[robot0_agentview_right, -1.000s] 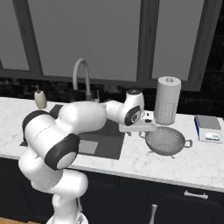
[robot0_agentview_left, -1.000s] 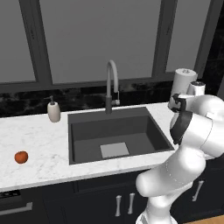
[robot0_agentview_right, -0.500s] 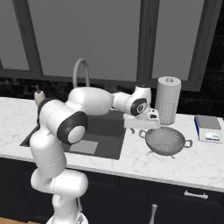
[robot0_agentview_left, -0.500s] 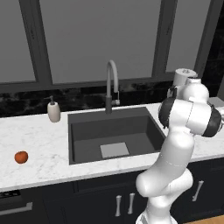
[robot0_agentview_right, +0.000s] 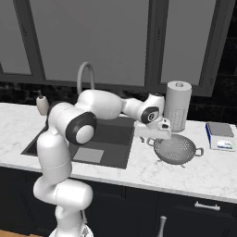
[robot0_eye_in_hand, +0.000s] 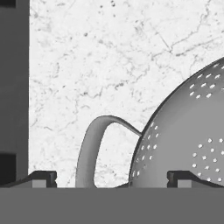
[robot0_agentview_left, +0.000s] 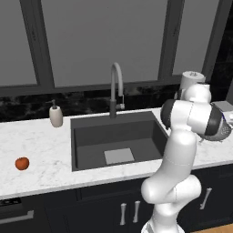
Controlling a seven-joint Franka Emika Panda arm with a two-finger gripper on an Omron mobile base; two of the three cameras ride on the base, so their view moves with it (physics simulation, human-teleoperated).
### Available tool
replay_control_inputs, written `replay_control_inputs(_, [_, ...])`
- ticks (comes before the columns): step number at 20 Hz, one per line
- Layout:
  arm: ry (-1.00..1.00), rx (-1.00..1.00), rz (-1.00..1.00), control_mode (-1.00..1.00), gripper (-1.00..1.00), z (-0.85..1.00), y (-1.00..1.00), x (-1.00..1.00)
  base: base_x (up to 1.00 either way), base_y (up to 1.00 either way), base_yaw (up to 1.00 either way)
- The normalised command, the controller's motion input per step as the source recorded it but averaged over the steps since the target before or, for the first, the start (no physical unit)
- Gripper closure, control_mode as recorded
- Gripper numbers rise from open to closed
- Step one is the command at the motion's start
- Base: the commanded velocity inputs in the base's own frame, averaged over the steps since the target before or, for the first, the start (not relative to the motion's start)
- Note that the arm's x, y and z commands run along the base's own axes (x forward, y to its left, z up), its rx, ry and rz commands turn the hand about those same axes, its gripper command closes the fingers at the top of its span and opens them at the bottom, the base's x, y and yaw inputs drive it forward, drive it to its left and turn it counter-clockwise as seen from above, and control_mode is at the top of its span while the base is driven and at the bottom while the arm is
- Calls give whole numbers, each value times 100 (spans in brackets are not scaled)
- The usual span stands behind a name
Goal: Put the colander in the sink, put the orange in the colander, and turn on the sink faucet and pour water over the colander.
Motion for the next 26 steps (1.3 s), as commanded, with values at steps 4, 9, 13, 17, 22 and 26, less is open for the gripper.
replay_control_inputs(4, [-7, 0, 0, -100, -100, -32, 0, 0, 0, 0, 0])
replay_control_inputs(9, [-1, 0, 0, -100, -100, -17, 0, 0, 0, 0, 0])
replay_control_inputs(13, [0, 0, 0, -100, -100, -9, 0, 0, 0, 0, 0])
replay_control_inputs(17, [0, 0, 0, -100, 100, -1, 0, 0, 0, 0, 0])
replay_control_inputs(22, [0, 0, 0, -100, 100, 0, 0, 0, 0, 0, 0])
replay_control_inputs(26, [0, 0, 0, -100, 100, 0, 0, 0, 0, 0, 0])
